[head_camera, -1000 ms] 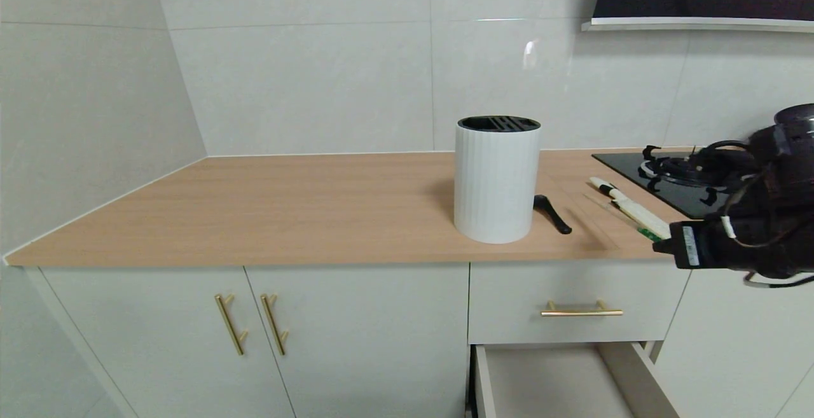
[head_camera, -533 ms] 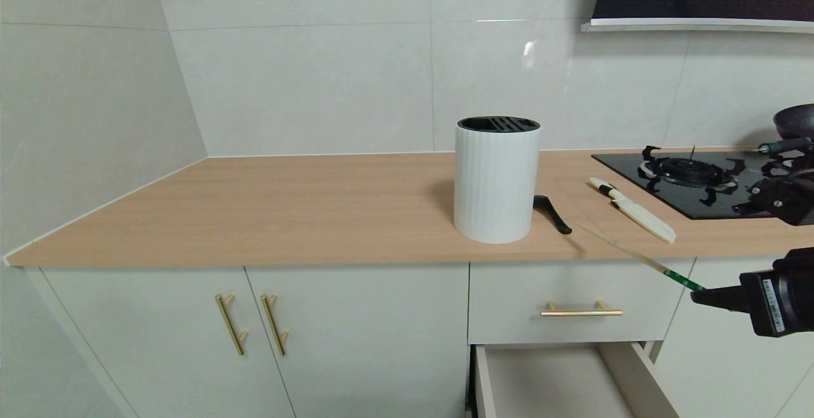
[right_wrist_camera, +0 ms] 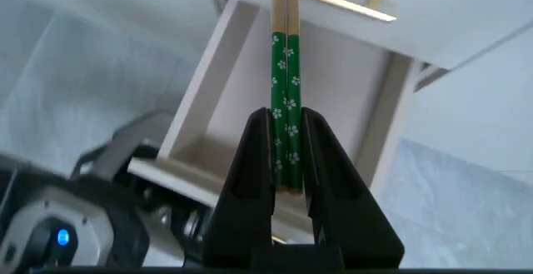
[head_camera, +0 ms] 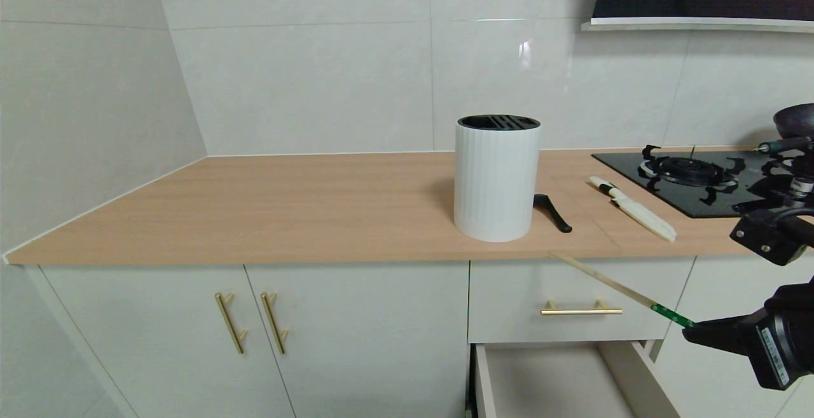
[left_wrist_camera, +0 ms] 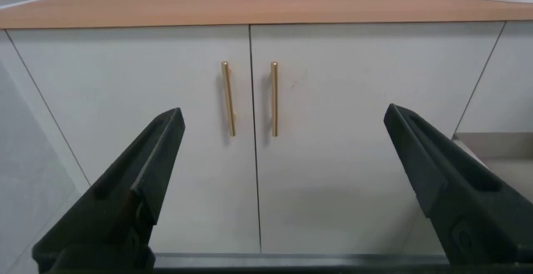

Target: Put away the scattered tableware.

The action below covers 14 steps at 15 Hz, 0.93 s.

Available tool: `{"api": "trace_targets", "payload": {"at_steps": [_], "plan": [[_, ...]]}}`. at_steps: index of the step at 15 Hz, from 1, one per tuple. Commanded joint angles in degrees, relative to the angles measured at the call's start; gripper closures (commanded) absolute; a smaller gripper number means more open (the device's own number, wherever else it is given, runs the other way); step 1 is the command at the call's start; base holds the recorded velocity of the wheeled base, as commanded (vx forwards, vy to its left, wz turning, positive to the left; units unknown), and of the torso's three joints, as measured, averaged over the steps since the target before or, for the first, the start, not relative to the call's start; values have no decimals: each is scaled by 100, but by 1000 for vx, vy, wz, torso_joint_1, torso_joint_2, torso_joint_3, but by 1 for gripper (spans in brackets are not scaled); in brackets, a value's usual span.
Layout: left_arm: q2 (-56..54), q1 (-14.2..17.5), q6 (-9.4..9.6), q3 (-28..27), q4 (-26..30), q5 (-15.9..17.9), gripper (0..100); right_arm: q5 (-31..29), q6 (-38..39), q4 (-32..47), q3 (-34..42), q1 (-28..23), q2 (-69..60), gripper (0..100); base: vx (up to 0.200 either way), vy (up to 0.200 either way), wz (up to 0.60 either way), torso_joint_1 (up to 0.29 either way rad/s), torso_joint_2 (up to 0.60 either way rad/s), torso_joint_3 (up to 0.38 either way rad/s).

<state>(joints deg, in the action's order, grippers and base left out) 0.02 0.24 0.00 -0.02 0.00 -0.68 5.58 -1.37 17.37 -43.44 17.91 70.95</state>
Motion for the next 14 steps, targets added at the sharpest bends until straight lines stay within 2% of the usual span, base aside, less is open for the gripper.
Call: {"api": "trace_targets", "payload": {"at_steps": [1, 6, 12, 14], "plan": [[-2, 2, 0, 2, 0, -2, 0, -5, -4, -6, 81, 160, 86, 100, 0, 0, 0, -124, 300, 188], [-2, 2, 0, 2, 0, -2, 0, -5, -4, -6, 169, 459, 147, 100, 0, 0, 0, -165, 435, 262], [-2, 2, 0, 2, 0, -2, 0, 22, -4, -15, 221, 503, 525, 100, 0, 0, 0, -145, 456, 306], [-2, 2, 0, 2, 0, -2, 0, 22, 5, -15, 213, 503, 727, 100, 0, 0, 0, -5, 210, 110]]}}
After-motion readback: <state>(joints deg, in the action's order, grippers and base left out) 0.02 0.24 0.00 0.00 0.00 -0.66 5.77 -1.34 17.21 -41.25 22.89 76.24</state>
